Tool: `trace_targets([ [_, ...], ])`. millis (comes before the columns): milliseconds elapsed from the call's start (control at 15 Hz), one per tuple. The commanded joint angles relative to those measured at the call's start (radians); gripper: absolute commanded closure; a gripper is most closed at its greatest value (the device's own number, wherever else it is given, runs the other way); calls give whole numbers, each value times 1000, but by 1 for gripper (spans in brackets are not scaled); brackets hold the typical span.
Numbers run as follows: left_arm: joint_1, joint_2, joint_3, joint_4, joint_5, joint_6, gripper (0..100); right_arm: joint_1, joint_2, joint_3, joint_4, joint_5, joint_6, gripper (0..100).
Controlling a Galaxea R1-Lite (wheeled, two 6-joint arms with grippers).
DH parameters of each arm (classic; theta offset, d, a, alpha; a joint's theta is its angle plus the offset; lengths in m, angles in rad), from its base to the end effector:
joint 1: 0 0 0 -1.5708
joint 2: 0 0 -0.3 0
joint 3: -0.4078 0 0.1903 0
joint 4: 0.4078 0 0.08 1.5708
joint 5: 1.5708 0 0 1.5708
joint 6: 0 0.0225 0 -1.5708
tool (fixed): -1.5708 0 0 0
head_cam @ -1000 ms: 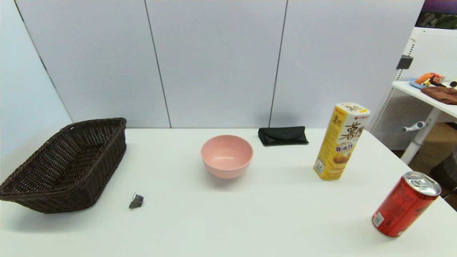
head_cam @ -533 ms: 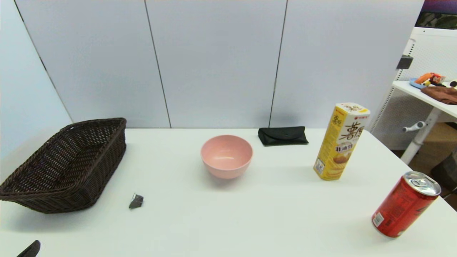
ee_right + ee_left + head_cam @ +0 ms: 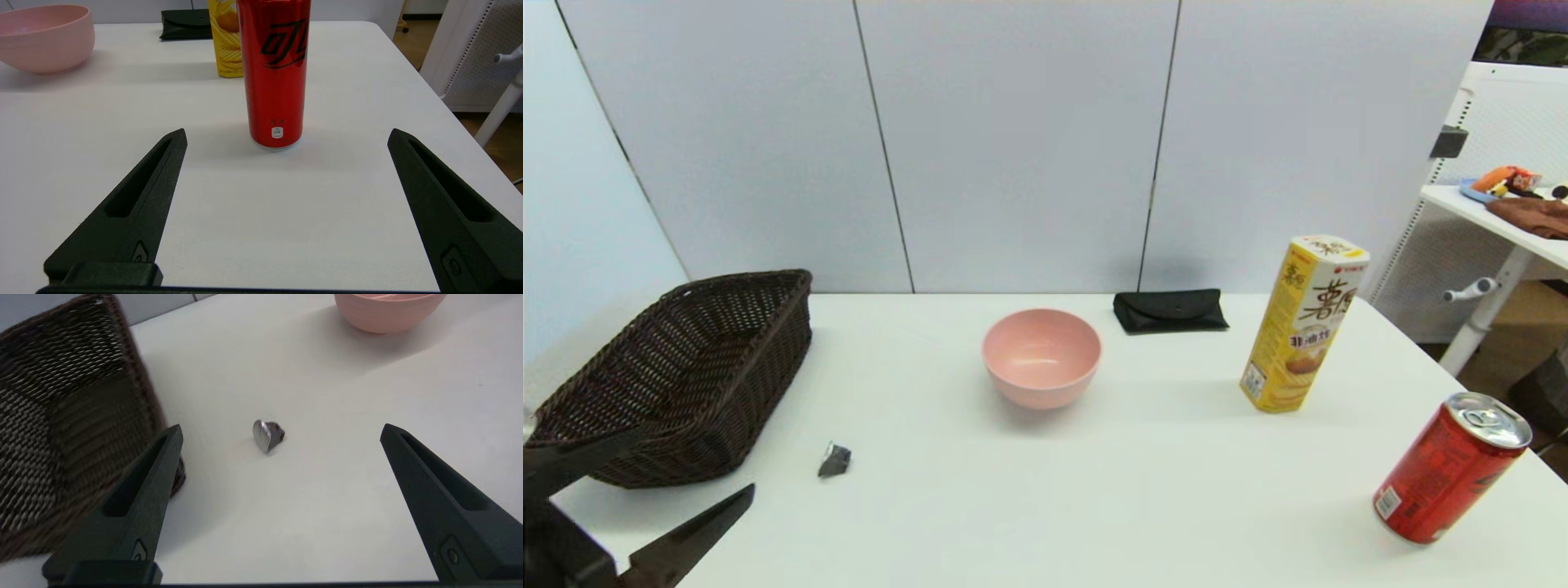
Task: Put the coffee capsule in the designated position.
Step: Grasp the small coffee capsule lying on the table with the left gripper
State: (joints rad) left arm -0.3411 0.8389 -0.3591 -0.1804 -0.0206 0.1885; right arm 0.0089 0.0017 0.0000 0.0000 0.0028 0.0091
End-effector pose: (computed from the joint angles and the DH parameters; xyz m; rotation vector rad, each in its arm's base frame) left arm 0.0821 -0.0296 0.1793 0.2331 0.2627 -0.3862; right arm -0.0227 -0.0001 0.0755 0.0091 0.0018 0.0117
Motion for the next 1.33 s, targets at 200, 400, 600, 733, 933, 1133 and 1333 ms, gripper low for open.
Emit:
trace_targets([
  [200, -41, 376, -211, 114, 13, -4, 0, 0, 1, 0, 0, 0, 0, 0],
  [400, -64, 465, -305, 220, 56, -41, 0, 0, 1, 0, 0, 0, 0, 0],
  [600, -121, 522, -356, 317, 156, -119, 0, 0, 1, 0, 0, 0, 0, 0],
  [733, -148, 545, -356, 325, 208, -166, 0, 0, 1, 0, 0, 0, 0, 0],
  [933, -154, 589, -359, 325, 280, -215, 0, 0, 1, 0, 0, 0, 0, 0],
  [1133, -154, 664, -393, 328, 284, -302, 0, 0, 1, 0, 0, 0, 0, 0],
  [1333, -153, 726, -445, 346, 284, -334, 0, 0, 1, 0, 0, 0, 0, 0],
])
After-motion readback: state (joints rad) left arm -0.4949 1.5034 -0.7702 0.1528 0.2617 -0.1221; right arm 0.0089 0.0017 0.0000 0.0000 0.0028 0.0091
